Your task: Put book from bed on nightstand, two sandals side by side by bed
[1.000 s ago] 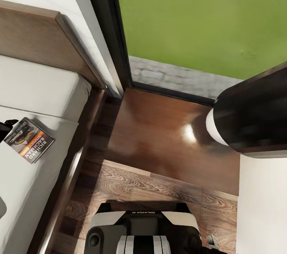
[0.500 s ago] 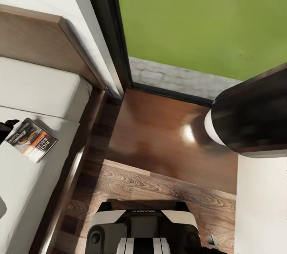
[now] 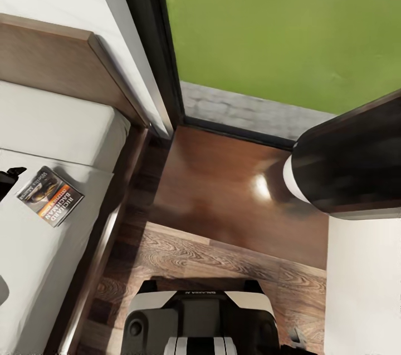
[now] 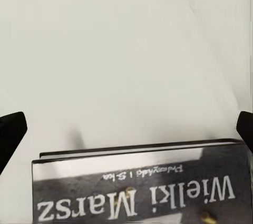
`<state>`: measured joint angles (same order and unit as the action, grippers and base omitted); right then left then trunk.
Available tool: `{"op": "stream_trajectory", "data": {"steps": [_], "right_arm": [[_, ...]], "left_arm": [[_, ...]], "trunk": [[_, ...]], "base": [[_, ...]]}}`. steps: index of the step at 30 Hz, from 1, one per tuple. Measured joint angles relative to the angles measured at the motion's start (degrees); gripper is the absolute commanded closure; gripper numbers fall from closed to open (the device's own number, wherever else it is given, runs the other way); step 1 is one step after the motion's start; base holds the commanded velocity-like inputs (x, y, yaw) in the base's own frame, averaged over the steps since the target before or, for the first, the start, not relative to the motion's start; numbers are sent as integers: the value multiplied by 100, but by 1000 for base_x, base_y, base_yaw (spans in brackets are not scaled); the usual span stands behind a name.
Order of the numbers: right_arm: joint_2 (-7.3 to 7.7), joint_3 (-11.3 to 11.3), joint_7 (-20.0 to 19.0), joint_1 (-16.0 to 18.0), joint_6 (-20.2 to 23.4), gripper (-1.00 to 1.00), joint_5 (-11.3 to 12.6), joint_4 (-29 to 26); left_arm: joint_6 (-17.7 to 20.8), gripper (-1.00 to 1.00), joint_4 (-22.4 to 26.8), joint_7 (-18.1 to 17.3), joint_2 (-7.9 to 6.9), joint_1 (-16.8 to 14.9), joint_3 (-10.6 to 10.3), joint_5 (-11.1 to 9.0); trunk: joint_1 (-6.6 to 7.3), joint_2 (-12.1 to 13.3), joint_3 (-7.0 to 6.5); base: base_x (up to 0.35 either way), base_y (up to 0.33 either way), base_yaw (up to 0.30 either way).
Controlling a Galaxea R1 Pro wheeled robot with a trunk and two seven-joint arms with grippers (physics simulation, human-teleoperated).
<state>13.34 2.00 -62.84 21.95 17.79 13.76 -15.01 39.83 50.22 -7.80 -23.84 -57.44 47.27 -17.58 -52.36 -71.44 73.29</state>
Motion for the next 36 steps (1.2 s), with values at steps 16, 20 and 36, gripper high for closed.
{"op": "stream_trajectory", "data": {"steps": [16,20,36], "right_arm": [[2,0,0,-2,-4,-100,1,0],[2,0,0,1,-2,-100,1,0],[2,0,4,-2,-10,-100,1,0]], "left_arm": [[0,-100,-6,0,0,-1,-1,0],[2,-100,-6,0,0,1,-1,0],[26,-100,0,0,0,1,-1,-2]], "trunk": [[352,642,-287],[440,803,-359],[791,1445,-647]], "base": [[0,0,0],[0,0,0],[0,0,0]]}}
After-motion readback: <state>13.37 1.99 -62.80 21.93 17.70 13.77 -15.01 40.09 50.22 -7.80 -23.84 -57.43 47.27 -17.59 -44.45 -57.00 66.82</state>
